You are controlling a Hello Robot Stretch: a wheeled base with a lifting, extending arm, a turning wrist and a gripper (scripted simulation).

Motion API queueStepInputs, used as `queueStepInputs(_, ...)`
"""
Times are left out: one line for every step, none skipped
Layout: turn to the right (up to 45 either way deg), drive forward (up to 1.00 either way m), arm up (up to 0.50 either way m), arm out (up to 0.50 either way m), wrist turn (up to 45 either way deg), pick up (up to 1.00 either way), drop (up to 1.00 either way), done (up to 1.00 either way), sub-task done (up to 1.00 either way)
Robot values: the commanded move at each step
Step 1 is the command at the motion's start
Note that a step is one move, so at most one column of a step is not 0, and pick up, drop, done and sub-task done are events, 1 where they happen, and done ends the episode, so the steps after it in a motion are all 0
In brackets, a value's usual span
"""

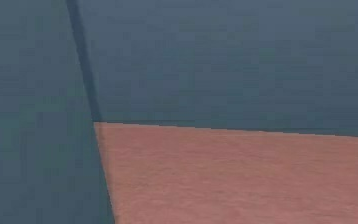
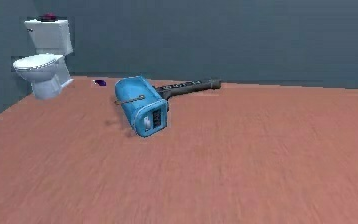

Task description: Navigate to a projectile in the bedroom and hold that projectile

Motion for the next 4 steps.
queueStepInputs(0.0,0.80,0.00,0.00,0.0,0.00,0.00,0.00,0.00)
queueStepInputs(-36.0,0.00,0.00,0.00,0.0,0.00,0.00,0.00,0.00)
queueStepInputs(0.0,0.25,0.00,0.00,0.0,0.00,0.00,0.00,0.00)
queueStepInputs(-39.0,0.00,0.00,0.00,0.0,0.00,0.00,0.00,0.00)
